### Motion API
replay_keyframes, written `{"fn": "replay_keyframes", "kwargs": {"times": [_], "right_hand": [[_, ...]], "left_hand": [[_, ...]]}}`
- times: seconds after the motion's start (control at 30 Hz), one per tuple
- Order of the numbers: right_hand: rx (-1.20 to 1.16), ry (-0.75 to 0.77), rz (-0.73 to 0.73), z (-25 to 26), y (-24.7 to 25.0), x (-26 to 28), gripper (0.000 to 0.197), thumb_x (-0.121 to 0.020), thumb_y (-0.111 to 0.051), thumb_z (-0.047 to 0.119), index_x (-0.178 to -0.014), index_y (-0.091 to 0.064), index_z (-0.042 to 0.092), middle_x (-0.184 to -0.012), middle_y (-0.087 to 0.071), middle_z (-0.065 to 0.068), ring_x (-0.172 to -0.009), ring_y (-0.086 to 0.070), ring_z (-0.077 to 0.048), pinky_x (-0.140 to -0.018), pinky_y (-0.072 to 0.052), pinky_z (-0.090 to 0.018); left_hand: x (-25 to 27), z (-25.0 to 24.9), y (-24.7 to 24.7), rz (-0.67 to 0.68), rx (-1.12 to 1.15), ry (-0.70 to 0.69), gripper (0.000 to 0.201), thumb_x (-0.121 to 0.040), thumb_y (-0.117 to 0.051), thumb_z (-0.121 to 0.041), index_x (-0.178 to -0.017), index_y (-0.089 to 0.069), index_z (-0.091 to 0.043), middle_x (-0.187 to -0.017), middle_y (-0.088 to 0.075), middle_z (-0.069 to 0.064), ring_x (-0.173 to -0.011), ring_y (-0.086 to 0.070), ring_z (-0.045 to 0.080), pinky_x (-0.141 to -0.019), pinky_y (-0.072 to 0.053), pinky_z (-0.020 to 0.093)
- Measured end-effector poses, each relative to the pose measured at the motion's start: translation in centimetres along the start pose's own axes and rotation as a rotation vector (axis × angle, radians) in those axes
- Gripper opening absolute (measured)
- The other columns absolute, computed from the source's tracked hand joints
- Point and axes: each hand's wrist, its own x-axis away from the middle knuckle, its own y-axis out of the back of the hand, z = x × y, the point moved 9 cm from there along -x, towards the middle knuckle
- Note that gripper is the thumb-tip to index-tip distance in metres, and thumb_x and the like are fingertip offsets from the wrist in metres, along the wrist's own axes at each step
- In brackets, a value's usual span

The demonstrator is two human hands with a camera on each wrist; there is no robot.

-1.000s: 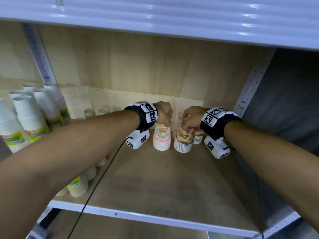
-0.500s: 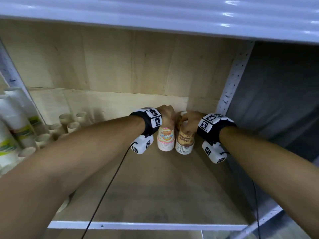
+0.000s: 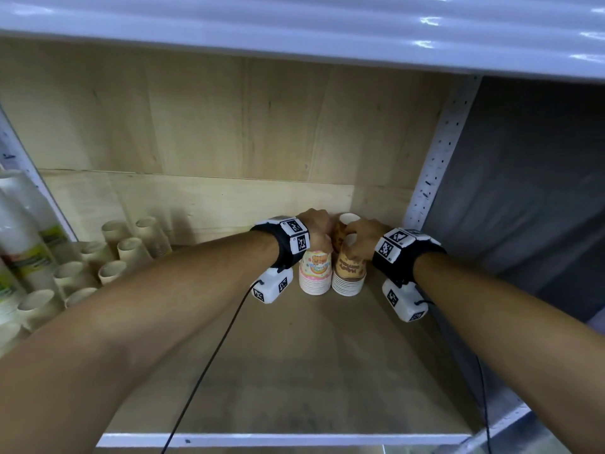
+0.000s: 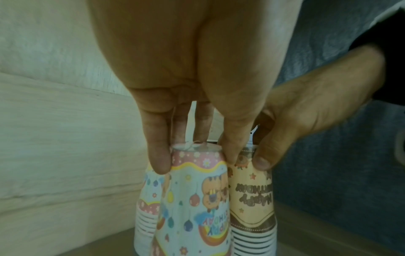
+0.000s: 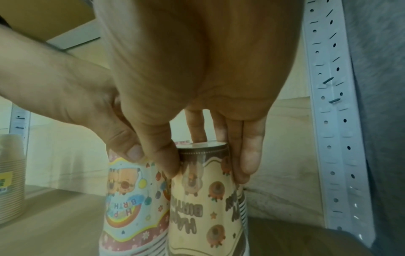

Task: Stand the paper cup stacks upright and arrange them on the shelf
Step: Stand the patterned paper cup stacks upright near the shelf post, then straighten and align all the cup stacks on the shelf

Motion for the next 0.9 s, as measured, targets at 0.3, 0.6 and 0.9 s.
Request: {"fn": "replay_keyframes", "kwargs": {"times": [0.3, 0.6, 0.9], "right_hand": [[0.000, -0.012, -0.015, 0.8, 1.4, 0.8, 0.023, -0.085, -0.064, 0.025, -0.107, -0.063, 0.020, -0.111, -0.063, -0.002, -0.102, -0.061, -0.022, -0.078, -0.044, -0.026], [0.090, -0.018, -0.073, 7.2, 4.0, 0.9, 0.051, -0.084, -0.068, 0.035, -0.128, -0.055, 0.013, -0.129, -0.055, -0.009, -0.113, -0.056, -0.026, -0.086, -0.046, -0.030], [0.083, 0.166, -0.041, 20.4, 2.2, 2.1, 0.049, -0.083, -0.068, 0.041, -0.123, -0.060, 0.015, -0.124, -0.058, -0.005, -0.110, -0.057, -0.023, -0.086, -0.048, -0.031]], "left_hand": [[1.6, 0.3, 1.5, -0.070, 0.052, -0.019, 0.041, -0.084, -0.071, -0.034, -0.112, -0.070, -0.005, -0.108, -0.068, 0.014, -0.093, -0.065, 0.027, -0.073, -0.051, 0.031], [6.2, 4.0, 6.7, -0.084, 0.033, 0.046, 0.044, -0.088, -0.069, -0.038, -0.126, -0.062, -0.016, -0.127, -0.058, 0.004, -0.106, -0.056, 0.022, -0.086, -0.046, 0.029], [15.4, 14.2, 11.3, -0.019, 0.055, 0.242, 0.046, -0.076, -0.078, -0.045, -0.117, -0.064, -0.031, -0.111, -0.065, 0.003, -0.084, -0.067, 0.018, -0.079, -0.057, 0.030]]}}
